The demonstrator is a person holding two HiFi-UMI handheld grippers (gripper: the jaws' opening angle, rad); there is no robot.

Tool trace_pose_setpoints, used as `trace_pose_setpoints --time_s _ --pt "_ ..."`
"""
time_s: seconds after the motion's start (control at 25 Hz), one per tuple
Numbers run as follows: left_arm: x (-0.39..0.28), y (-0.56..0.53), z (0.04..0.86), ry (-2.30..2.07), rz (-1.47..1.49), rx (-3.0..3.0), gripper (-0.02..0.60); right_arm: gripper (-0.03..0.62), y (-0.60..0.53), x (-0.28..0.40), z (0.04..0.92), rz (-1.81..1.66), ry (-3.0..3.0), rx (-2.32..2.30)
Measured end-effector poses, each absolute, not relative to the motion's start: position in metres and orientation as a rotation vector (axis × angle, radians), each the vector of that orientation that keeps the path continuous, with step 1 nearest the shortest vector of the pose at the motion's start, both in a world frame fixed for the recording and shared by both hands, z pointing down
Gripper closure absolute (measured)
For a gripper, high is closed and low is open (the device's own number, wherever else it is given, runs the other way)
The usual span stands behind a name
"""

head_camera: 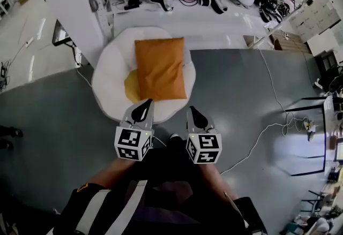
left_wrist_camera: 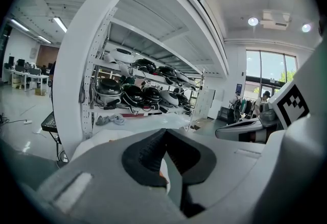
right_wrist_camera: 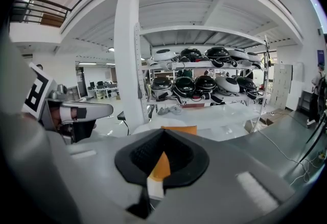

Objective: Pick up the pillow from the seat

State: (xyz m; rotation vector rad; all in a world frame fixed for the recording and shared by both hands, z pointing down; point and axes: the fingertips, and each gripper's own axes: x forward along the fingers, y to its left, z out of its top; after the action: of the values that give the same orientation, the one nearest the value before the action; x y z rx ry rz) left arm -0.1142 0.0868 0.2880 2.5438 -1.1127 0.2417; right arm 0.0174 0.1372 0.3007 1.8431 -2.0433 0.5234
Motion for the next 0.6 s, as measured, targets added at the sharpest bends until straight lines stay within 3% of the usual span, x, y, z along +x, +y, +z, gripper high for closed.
trace_pose_setpoints --time_s 0.6 --pt "-0.071 0.001 0.314 -1.278 0.306 2.404 0.581 0.592 0.032 0.071 0.339 0.580 -2.109 1.631"
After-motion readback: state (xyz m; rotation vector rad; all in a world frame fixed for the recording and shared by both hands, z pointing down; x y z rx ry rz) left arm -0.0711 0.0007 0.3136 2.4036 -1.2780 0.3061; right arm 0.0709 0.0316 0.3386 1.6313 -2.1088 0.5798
